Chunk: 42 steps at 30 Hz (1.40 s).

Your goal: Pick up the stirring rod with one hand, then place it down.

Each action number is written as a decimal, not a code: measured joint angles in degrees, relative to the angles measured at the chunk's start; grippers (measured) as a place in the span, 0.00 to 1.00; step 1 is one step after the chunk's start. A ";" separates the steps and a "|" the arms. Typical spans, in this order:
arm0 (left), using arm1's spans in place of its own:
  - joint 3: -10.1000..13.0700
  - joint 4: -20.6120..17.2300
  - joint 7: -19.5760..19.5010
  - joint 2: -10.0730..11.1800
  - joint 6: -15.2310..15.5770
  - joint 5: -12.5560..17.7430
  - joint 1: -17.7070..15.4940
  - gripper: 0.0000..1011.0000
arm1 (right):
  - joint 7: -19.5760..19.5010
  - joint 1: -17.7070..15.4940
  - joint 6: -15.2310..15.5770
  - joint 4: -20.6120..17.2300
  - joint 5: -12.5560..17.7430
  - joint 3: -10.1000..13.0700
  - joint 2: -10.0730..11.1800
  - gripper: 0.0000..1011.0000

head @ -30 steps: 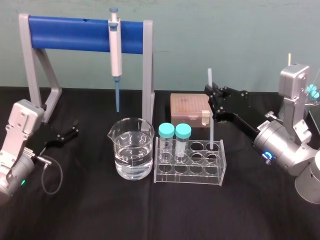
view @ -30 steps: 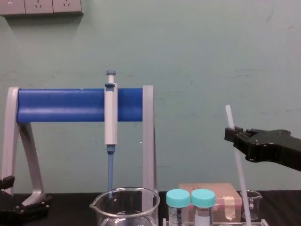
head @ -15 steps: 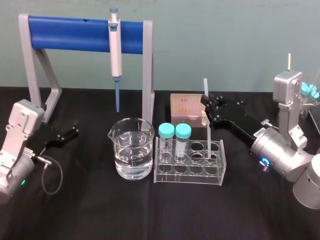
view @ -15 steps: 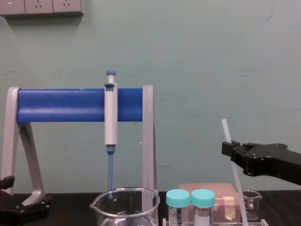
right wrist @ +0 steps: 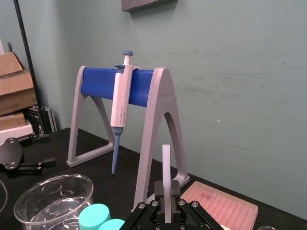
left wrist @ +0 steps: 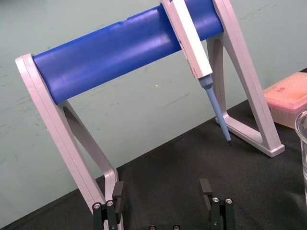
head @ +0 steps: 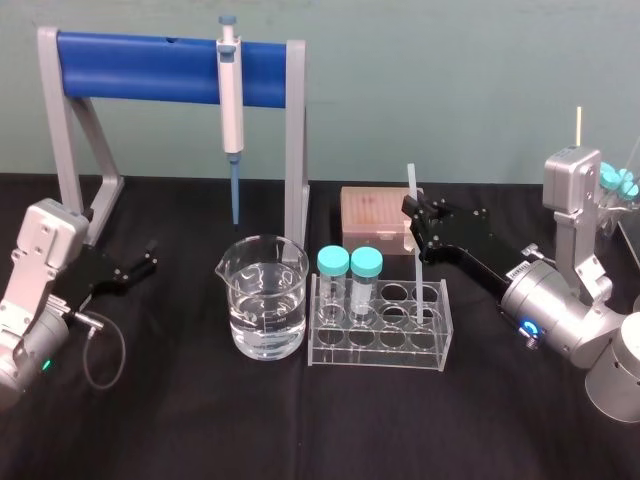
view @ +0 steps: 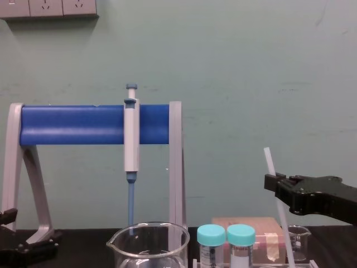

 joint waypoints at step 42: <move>0.00 0.00 0.00 0.00 0.00 0.00 0.00 0.99 | -1.42 0.29 1.47 2.30 -1.93 -0.45 -0.73 0.07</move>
